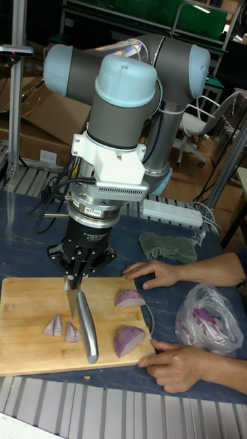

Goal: Chop the onions

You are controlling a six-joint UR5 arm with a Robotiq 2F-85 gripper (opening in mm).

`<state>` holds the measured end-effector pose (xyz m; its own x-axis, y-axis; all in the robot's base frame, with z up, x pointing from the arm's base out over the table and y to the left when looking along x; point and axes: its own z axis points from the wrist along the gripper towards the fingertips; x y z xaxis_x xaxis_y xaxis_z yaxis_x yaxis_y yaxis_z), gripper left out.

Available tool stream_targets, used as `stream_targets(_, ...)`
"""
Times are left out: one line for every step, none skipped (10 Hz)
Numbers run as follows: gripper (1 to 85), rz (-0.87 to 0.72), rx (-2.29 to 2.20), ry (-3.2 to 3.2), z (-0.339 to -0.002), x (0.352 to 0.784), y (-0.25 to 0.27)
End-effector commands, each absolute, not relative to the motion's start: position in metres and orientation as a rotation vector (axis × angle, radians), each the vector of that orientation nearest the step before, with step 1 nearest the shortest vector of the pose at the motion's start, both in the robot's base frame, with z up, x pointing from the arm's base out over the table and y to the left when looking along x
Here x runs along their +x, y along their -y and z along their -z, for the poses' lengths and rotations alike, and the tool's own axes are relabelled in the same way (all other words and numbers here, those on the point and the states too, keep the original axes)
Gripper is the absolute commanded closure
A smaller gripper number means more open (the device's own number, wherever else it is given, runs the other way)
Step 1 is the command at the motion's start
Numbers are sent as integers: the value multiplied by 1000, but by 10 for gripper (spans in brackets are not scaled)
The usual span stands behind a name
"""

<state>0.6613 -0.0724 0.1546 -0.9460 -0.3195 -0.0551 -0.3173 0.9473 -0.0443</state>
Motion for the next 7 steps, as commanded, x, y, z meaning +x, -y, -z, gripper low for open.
stream_targets(847,33,-505,-3035,-156,661,71)
stream_targets(847,45,-511,-3041,-157,659,73)
stream_targets(847,48,-513,-3049,-158,656,74)
stream_targets(847,48,-508,-3052,-158,656,74)
stream_targets(847,43,-499,-3053,-158,656,74)
stream_targets(847,43,-496,-3053,-158,656,74)
stream_targets(847,43,-492,-3054,-158,656,74)
